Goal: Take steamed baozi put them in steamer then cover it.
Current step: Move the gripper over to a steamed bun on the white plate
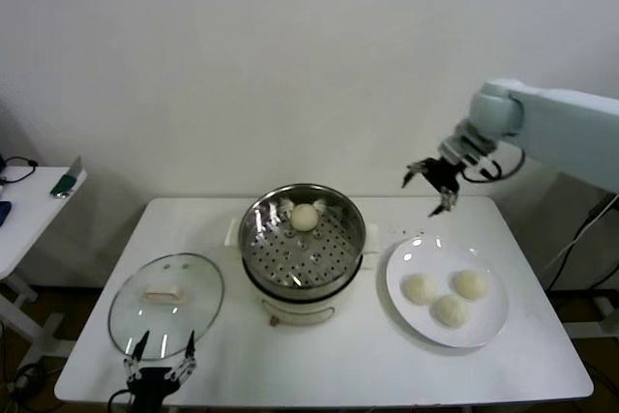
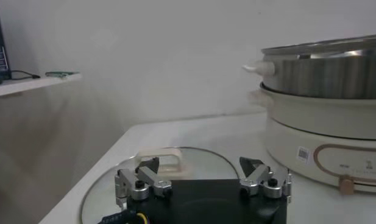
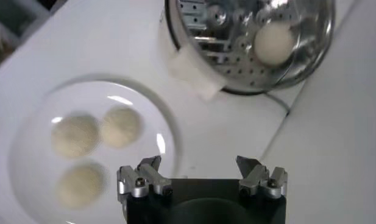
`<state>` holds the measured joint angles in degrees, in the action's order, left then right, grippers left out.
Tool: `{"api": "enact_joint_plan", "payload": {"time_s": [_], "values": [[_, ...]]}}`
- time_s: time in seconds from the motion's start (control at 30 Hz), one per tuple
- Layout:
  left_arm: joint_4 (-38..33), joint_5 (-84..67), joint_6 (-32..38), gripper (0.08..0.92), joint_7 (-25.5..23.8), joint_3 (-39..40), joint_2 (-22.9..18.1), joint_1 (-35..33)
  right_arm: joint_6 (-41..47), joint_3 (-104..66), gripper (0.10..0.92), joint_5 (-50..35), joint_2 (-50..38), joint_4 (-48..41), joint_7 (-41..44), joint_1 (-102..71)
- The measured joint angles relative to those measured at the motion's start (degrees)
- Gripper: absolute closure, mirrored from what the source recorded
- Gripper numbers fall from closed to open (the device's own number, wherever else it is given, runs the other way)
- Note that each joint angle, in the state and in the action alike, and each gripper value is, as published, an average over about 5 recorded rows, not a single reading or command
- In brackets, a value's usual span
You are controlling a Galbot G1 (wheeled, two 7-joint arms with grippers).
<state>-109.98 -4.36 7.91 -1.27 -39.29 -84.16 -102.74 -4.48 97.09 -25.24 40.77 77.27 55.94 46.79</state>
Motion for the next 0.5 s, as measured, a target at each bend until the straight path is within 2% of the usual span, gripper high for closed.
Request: {"api": "enact_joint_plan", "payload": {"time_s": [0.23,0.5], "values": [[0.5,0.3,0.2,0.177,0.0,0.2,0.0,0.1,10.0,1.6,0.203,-1.6,-5.0,5.9,-3.8,-3.0],[0.3,0.5,0.4,0.177,0.0,0.2,-0.1,-0.3,17.3,-2.1,0.203,-0.5,-5.5,6.6,-7.6,-10.8]]}}
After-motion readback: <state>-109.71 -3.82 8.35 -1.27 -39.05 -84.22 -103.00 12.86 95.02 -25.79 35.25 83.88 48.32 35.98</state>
